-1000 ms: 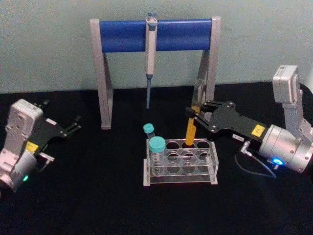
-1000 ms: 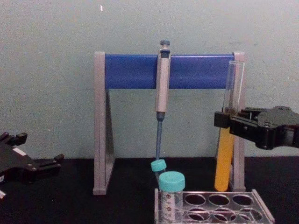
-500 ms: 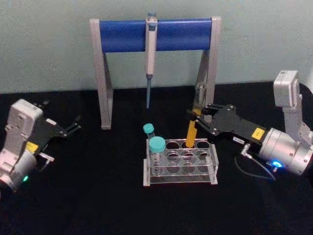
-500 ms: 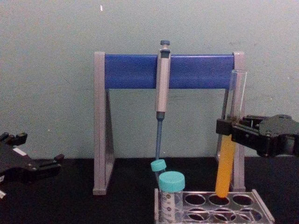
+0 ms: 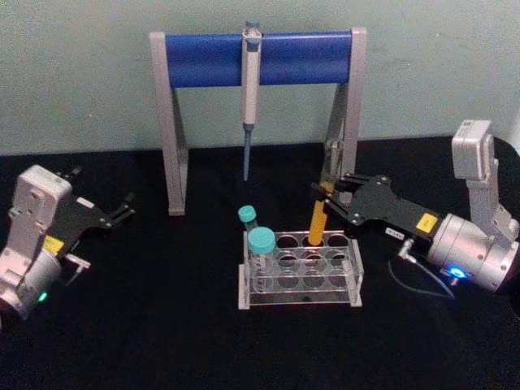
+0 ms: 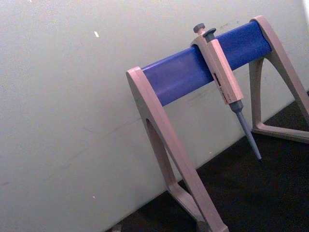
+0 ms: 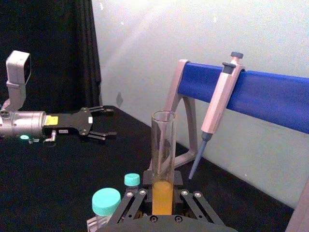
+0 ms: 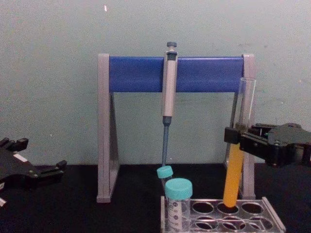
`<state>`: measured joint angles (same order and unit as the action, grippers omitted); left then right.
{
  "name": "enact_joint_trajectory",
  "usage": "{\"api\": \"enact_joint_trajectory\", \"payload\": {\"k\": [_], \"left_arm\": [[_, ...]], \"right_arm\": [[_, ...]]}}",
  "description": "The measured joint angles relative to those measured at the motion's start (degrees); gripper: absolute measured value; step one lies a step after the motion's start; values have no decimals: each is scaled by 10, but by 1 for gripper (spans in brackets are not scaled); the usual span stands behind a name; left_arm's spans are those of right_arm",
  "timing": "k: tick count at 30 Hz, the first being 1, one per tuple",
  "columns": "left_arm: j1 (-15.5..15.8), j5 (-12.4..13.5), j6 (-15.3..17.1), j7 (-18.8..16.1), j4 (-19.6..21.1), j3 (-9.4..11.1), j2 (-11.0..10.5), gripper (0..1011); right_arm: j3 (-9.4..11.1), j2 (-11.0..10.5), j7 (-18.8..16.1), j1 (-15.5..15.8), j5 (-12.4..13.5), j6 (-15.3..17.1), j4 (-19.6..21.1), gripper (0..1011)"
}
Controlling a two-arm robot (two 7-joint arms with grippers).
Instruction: Pick up the test tube from the test tube rack, shake it, then place it back into the test tube rack.
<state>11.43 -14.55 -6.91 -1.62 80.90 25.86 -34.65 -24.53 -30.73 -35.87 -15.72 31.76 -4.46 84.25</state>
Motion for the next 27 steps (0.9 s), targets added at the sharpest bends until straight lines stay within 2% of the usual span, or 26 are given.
{"api": "enact_joint_trajectory", "payload": {"k": [27], "left_arm": [[0, 0, 0, 0, 0, 0, 0, 1002]], "right_arm": [[-10, 17, -8, -21, -14, -4, -41, 229]]}}
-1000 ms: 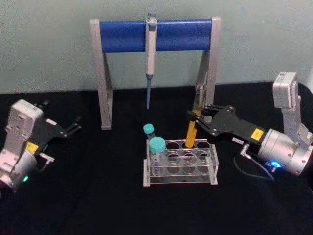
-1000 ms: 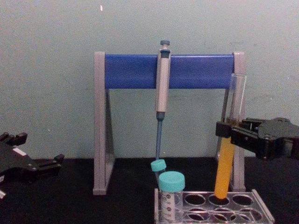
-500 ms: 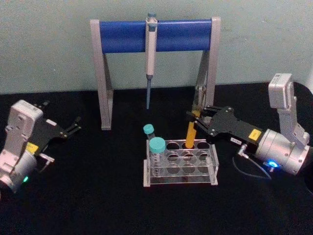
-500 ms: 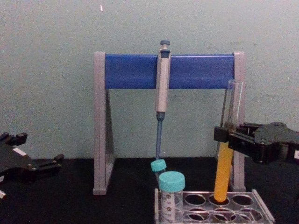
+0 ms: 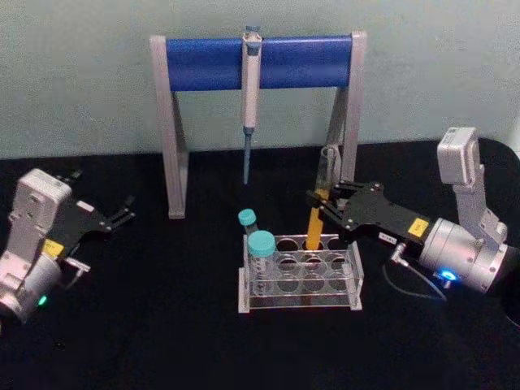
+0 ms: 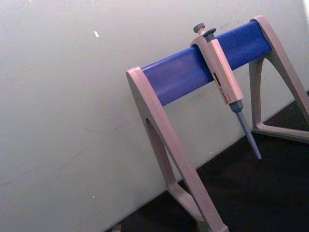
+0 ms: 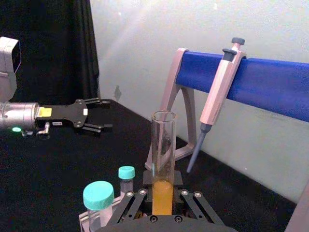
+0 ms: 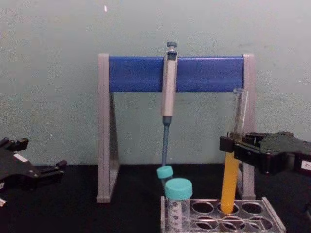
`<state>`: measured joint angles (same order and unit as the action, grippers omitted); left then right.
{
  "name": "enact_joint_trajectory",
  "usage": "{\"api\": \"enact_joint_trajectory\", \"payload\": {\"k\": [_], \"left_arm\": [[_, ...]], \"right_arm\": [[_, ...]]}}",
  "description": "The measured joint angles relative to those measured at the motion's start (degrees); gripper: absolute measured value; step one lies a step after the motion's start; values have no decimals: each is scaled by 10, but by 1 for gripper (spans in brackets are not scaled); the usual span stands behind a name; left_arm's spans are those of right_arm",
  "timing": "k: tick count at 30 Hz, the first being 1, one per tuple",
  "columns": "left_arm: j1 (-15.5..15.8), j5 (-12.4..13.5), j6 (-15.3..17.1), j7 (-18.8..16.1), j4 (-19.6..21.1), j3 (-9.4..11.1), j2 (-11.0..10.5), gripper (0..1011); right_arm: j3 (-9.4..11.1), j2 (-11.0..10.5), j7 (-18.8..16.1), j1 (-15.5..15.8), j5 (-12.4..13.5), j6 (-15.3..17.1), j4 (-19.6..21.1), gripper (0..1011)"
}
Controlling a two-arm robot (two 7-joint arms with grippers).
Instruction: Pick up the test tube from the test tube rack, shake it, then place it back into the test tube rack.
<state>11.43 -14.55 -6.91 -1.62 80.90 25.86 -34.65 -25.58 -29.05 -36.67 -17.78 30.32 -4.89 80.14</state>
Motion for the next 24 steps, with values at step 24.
{"api": "enact_joint_trajectory", "payload": {"k": [24], "left_arm": [[0, 0, 0, 0, 0, 0, 0, 1001]], "right_arm": [[-10, 3, -13, -3, -9, -10, -15, 230]]}}
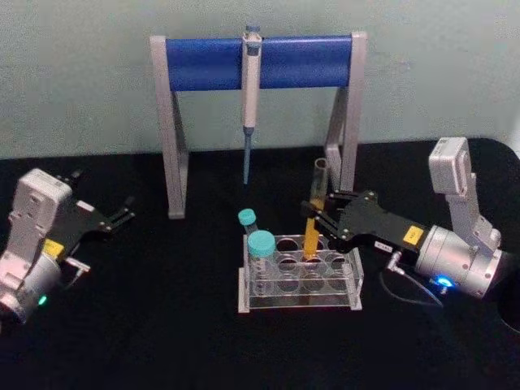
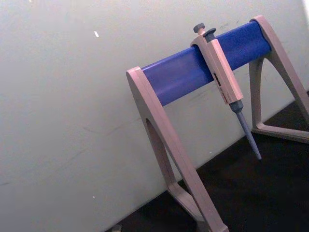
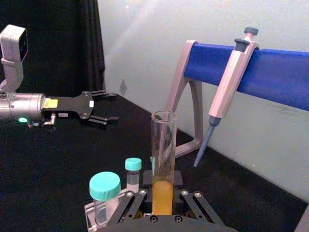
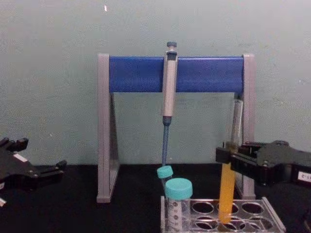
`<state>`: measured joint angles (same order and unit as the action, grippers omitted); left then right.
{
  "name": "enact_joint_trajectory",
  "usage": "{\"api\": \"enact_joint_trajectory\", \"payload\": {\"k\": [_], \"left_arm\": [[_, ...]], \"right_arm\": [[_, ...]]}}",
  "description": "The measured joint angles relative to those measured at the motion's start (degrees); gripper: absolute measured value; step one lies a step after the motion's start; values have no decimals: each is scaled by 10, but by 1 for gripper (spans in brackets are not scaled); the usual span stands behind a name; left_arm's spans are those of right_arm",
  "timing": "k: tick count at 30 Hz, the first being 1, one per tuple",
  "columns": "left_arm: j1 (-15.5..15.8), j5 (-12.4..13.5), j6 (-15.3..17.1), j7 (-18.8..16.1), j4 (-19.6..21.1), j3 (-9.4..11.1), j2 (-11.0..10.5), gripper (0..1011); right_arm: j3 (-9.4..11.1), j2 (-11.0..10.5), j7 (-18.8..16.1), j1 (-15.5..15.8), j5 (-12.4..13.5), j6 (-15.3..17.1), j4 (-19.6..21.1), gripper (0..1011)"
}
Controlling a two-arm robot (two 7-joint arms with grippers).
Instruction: Pick up the test tube from the test tube rack, shake it, then place it back into the test tube rack.
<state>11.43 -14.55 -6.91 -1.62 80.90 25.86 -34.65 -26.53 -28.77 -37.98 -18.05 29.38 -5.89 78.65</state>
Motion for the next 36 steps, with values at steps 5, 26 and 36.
{"api": "enact_joint_trajectory", "payload": {"k": [5, 26, 36], "left_arm": [[0, 0, 0, 0, 0, 0, 0, 1001], [0, 0, 0, 0, 0, 0, 0, 1001], [0, 0, 0, 0, 0, 0, 0, 1001]], "right_arm": [[-2, 0, 0, 0, -3, -1, -3, 230], [-4, 3, -10, 3, -5, -10, -20, 230], [-3, 5, -12, 3, -5, -12, -29, 230]]}}
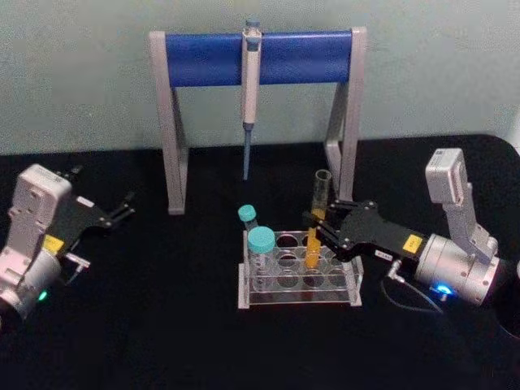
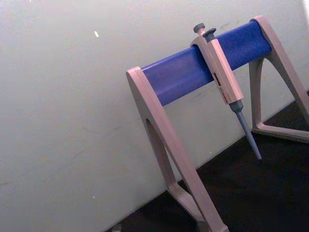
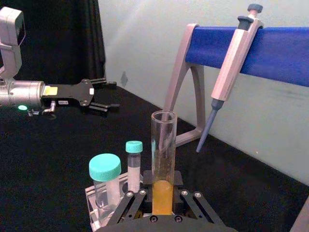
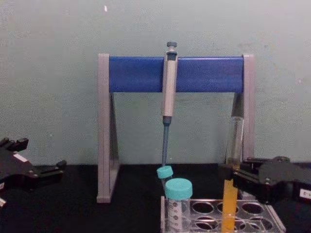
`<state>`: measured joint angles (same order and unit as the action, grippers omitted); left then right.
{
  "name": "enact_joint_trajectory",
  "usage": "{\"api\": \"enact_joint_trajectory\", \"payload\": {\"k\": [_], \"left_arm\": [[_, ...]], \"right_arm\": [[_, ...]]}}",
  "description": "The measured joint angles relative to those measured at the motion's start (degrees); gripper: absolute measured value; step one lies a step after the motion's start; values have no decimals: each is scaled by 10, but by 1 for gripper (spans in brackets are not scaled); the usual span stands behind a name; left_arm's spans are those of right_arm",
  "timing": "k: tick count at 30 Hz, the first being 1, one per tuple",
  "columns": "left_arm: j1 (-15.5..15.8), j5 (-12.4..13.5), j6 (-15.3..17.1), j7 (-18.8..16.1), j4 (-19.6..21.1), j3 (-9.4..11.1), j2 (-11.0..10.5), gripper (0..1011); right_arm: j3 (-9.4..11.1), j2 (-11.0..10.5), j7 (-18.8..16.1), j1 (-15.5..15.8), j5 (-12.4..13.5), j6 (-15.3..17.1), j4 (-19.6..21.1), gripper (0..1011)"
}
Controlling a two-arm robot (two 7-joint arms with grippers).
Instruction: Pick up the test tube from the test tube rack, shake it, then place it back into the test tube rack.
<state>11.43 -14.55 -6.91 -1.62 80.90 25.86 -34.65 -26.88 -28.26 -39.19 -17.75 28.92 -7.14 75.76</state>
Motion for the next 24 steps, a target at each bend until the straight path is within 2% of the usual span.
{"api": "enact_joint_trajectory", "payload": {"k": [24], "left_arm": [[0, 0, 0, 0, 0, 0, 0, 1001]], "right_arm": [[-4, 3, -3, -2, -3, 2, -13, 230]]}}
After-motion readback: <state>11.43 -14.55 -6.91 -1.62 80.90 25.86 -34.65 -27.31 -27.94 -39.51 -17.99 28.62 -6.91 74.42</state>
